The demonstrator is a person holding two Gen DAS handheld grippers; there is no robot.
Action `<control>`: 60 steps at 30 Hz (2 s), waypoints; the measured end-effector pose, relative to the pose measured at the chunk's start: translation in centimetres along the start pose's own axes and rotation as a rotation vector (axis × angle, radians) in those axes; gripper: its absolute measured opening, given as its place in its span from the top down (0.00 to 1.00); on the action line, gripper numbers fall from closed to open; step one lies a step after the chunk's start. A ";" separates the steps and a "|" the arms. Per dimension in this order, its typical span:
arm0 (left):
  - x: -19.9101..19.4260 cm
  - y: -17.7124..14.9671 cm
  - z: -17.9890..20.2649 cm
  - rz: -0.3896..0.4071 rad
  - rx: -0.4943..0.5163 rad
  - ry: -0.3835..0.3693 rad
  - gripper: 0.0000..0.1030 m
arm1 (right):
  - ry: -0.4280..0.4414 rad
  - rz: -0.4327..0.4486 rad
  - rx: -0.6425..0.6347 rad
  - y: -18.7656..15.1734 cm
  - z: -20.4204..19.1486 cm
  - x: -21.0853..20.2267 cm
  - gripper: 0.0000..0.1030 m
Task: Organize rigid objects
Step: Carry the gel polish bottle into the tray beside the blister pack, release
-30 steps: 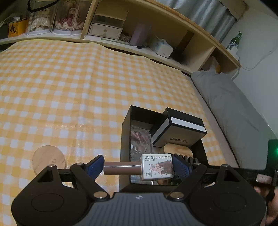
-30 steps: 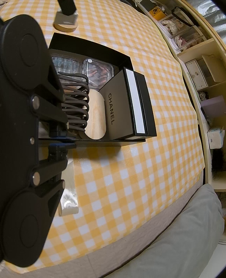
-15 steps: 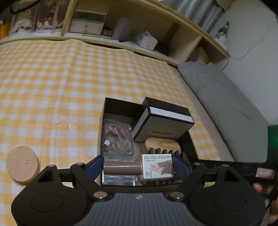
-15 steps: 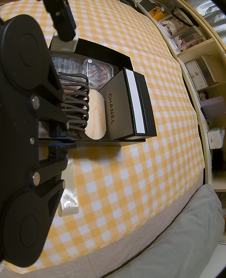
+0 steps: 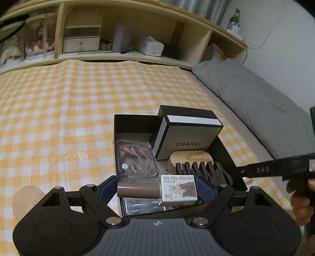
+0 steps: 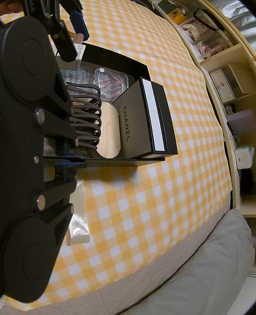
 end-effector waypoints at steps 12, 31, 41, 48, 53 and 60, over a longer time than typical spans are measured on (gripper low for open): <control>-0.3 -0.2 0.3 -0.028 0.002 -0.031 0.14 | 0.001 -0.001 0.001 0.0 0.0 0.0 0.95; -2.0 -0.7 1.0 -0.044 0.060 -0.060 0.03 | 0.000 -0.001 -0.003 0.0 0.0 0.0 0.95; -4.9 0.4 0.5 0.002 0.045 -0.044 0.00 | 0.000 -0.001 -0.003 0.0 0.0 0.0 0.95; -7.2 1.3 -1.1 0.034 0.009 0.005 0.00 | 0.000 -0.001 -0.004 -0.1 0.0 0.0 0.95; -8.6 1.6 -2.1 0.056 0.013 0.057 0.00 | 0.000 -0.001 -0.004 -0.1 0.0 0.0 0.95; -10.3 2.5 -4.6 0.097 0.011 0.141 0.00 | 0.001 0.000 -0.007 -0.1 0.1 -0.1 0.95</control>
Point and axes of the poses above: each gripper's, at about its wrist camera, not at the fingertips, and x roughly the way its jaws point, z to its right, y to its top, the point moved 6 cm from there along x, roughly the way its jaws point, and after that the axes turned 10 degrees about y, right-handed, at the moved point
